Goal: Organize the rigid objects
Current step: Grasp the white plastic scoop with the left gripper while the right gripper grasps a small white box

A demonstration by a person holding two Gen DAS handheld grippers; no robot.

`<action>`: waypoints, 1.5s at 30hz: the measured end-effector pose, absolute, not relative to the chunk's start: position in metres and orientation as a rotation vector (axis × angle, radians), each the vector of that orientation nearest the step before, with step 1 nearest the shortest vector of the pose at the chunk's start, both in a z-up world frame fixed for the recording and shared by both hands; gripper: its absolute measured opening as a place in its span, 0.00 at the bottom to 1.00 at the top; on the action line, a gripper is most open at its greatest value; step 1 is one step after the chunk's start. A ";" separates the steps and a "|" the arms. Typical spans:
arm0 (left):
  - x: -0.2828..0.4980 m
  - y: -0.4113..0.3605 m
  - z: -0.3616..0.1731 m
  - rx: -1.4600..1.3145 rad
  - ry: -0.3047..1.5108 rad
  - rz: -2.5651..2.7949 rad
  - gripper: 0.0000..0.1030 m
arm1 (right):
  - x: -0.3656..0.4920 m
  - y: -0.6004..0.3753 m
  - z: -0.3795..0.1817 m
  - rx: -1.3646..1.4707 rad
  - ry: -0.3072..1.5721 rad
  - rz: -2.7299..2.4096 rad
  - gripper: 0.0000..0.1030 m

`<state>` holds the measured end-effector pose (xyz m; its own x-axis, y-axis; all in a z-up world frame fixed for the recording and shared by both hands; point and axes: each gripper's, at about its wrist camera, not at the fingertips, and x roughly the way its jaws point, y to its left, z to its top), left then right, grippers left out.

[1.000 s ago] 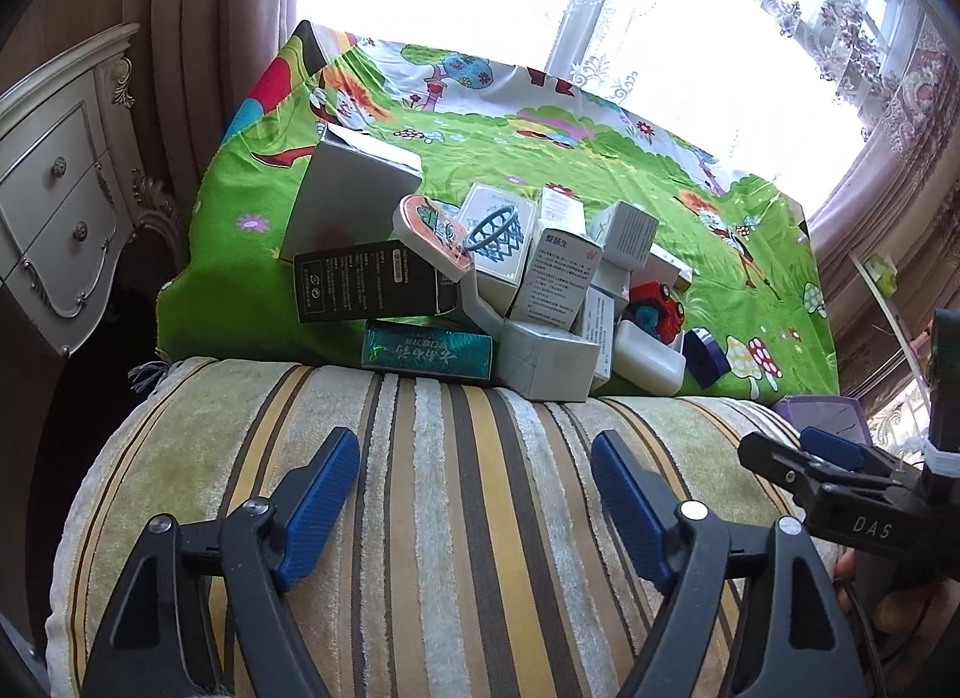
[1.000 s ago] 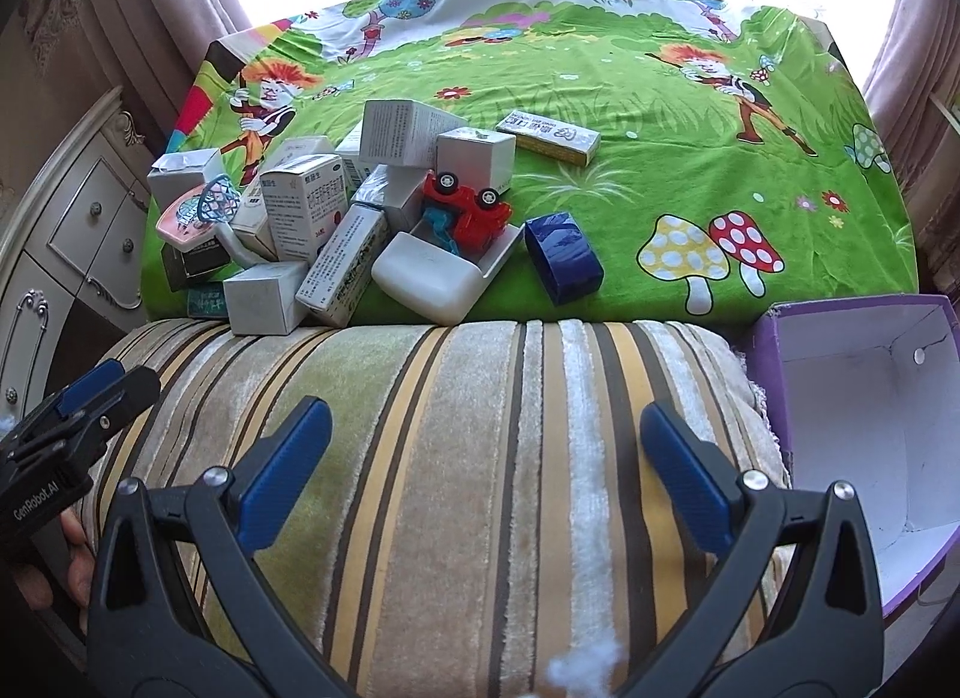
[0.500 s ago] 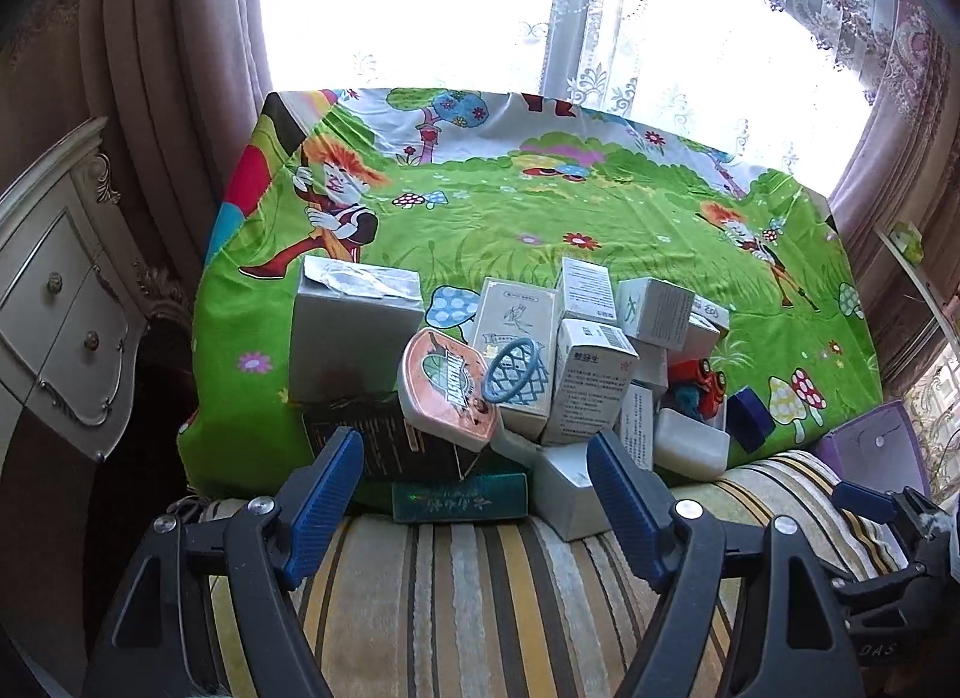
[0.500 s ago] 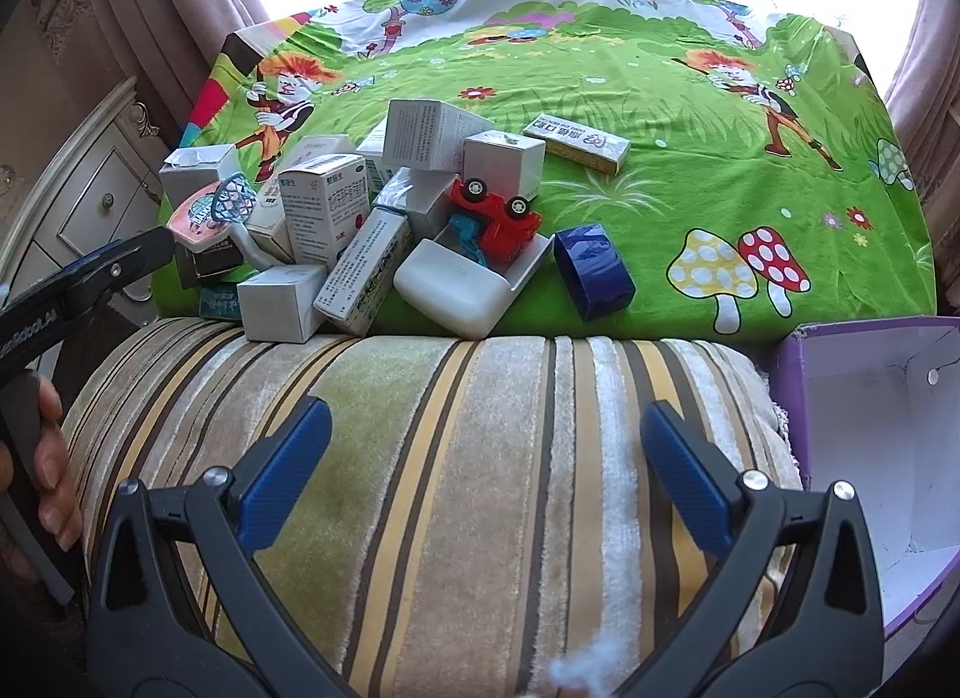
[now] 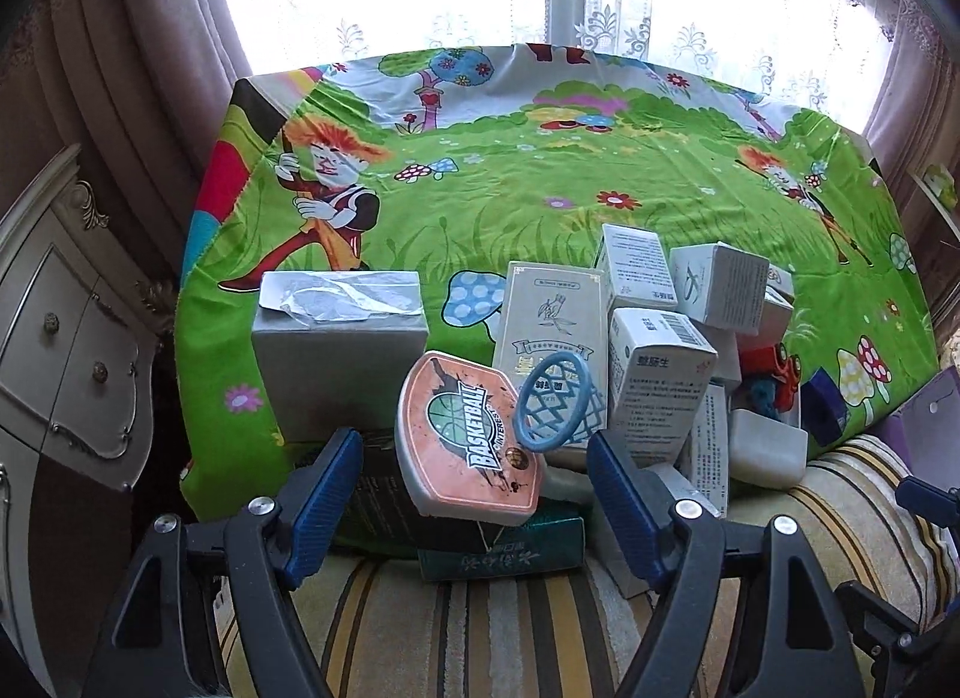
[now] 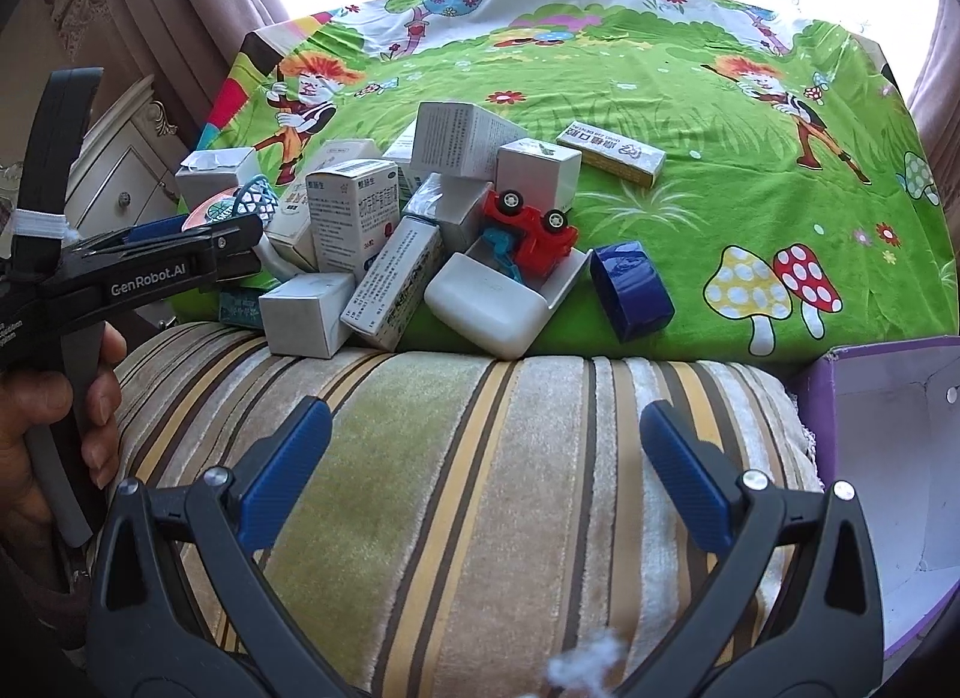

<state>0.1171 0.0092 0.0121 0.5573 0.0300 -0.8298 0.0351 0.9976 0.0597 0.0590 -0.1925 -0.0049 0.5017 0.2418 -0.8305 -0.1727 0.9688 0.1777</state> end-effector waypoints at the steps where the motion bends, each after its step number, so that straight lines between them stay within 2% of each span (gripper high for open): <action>1: 0.117 0.008 0.012 0.081 0.975 0.000 0.70 | 0.059 -0.193 -0.005 0.077 1.015 0.251 1.00; 3: 0.117 0.006 0.013 0.087 0.967 -0.006 0.62 | 0.059 -0.193 -0.005 0.079 1.015 0.251 1.00; 5: 0.116 0.007 0.012 0.079 0.971 -0.015 0.45 | 0.058 -0.193 -0.005 0.079 1.016 0.250 1.00; 34: 0.085 0.045 0.030 -0.165 0.801 -0.055 0.44 | 0.067 -0.168 0.008 0.055 1.020 0.367 1.00; 35: 0.084 0.046 0.031 -0.174 0.793 -0.058 0.41 | 0.070 -0.170 0.010 0.075 1.019 0.366 1.00; 37: 0.082 0.049 0.032 -0.199 0.785 -0.073 0.13 | 0.077 -0.174 0.015 0.111 1.011 0.354 1.00; 45: 0.080 0.055 0.025 -0.253 0.801 -0.103 0.13 | 0.125 -0.178 0.026 0.151 0.983 0.269 1.00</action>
